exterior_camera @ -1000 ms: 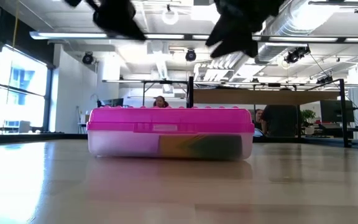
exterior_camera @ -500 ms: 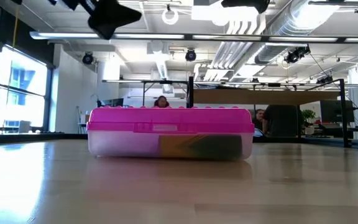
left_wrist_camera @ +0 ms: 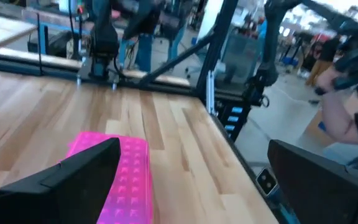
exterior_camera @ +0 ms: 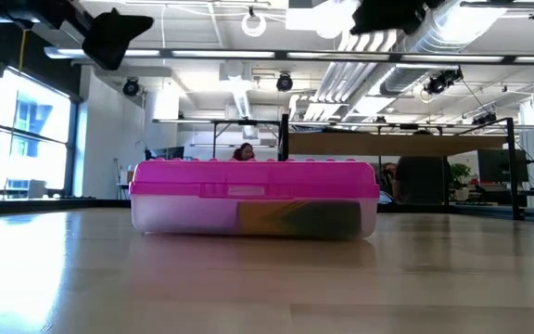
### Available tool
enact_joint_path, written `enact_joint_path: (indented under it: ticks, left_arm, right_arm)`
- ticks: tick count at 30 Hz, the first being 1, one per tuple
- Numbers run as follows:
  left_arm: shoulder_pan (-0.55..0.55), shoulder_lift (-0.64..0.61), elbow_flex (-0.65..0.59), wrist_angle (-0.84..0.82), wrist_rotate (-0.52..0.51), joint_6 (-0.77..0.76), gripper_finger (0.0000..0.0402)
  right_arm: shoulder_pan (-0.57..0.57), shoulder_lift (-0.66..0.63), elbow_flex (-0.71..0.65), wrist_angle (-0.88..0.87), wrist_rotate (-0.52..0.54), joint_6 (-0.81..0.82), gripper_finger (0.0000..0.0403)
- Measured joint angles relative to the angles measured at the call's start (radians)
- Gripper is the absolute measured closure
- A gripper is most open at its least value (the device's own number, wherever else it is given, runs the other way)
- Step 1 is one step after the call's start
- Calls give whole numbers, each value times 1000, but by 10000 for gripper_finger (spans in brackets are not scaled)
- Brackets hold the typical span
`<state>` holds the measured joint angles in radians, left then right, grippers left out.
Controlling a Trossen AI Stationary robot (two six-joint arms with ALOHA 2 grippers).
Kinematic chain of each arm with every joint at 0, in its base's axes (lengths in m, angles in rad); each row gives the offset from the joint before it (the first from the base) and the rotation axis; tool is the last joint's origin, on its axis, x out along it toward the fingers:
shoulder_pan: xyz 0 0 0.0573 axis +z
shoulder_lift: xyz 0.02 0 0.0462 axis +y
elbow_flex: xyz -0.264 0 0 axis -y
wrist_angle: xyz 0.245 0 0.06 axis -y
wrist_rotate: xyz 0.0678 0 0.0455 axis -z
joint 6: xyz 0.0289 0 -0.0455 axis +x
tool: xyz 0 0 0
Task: Pack school essentials
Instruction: Return to Home Position
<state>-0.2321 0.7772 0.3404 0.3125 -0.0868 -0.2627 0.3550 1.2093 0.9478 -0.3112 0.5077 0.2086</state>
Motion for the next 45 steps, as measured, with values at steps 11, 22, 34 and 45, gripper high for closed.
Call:
enact_joint_path:
  ticks: [11,22,34,45]
  left_arm:
    - [0,-417,-101,-161,8,-3,2]
    - [1,-555,-255,-128,22,31,2]
    - [4,-565,-325,-94,48,86,2]
    - [4,-564,-325,-86,44,109,2]
  right_arm:
    - [0,-183,-245,188,24,71,249]
    - [2,-363,-510,507,17,66,249]
    - [2,-616,-673,562,20,24,249]
    - [2,-737,-844,668,22,-1,249]
